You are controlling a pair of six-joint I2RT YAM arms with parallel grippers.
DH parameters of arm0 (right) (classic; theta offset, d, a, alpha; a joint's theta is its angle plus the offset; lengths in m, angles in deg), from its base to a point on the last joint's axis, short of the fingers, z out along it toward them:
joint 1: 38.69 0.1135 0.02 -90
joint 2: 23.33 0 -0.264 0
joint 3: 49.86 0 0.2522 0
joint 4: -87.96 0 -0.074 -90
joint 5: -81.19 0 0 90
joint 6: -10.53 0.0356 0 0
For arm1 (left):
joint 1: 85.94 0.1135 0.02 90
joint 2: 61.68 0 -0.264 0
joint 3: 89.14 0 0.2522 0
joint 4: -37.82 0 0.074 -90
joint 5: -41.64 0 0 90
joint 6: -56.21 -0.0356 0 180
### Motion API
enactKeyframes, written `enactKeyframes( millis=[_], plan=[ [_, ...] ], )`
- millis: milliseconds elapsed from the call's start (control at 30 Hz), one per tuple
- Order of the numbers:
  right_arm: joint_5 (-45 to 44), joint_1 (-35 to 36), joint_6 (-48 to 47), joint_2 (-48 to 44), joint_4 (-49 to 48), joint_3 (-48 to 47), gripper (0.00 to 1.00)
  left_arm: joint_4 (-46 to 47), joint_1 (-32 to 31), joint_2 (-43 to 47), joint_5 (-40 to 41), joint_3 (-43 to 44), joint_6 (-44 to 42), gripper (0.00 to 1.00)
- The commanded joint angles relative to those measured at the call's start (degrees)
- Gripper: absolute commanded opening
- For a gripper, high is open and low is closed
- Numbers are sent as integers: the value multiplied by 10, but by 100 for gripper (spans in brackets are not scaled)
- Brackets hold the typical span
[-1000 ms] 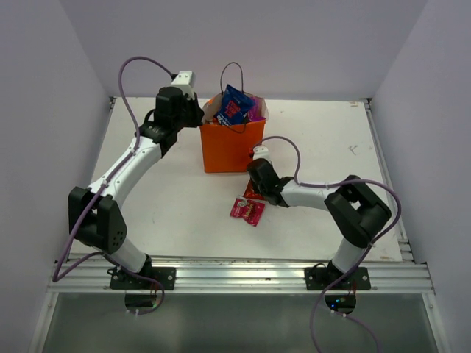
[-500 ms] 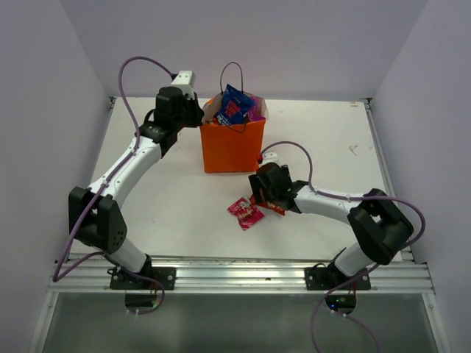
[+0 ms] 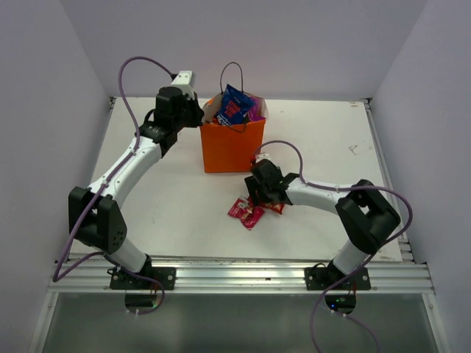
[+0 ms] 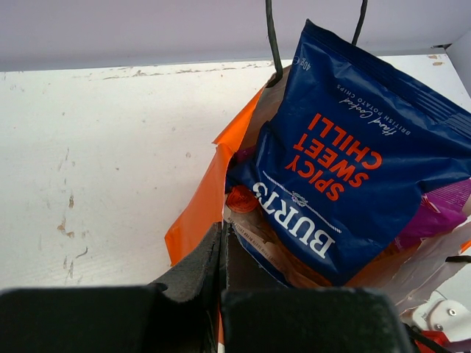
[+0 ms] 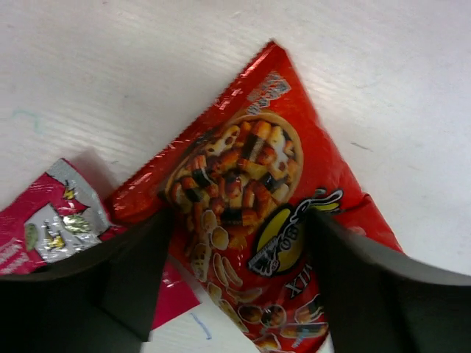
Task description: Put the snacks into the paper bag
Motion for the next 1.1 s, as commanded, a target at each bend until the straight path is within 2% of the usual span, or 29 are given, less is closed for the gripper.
enactKeyframes(
  millis=[0,33,100,133,267,333,367,467,533,633,733,900,1067],
  plan=[
    [76,1,26,73,76,-6,68,31,3,18,6,22,-9,0],
    [70,1,28,78,79,-14,52,31,3,18,6,23,-9,0],
    [57,1,33,78,82,-15,13,31,3,17,6,26,-10,0],
    [46,1,35,63,90,-14,2,31,3,17,6,27,-12,0],
    [-10,1,42,-21,131,-14,0,30,3,15,6,32,-15,0],
    [-66,1,36,-68,187,-51,0,30,3,14,6,34,-15,0],
    [-90,1,24,-120,204,-72,0,30,3,13,6,34,-15,0],
    [-187,-2,-28,-172,242,-193,0,30,3,15,6,34,-15,0],
    [-222,-11,-63,-165,235,-309,0,30,3,17,6,34,-16,0],
    [-230,-27,-125,-120,167,-435,0,30,3,18,6,33,-15,0],
    [-167,-50,-156,-41,96,-533,0,31,3,19,6,28,-14,0],
    [-44,-68,-126,119,106,-748,0,37,3,19,6,26,-6,0],
    [9,-69,-85,236,151,-845,0,36,3,22,6,24,-8,0]
  ],
)
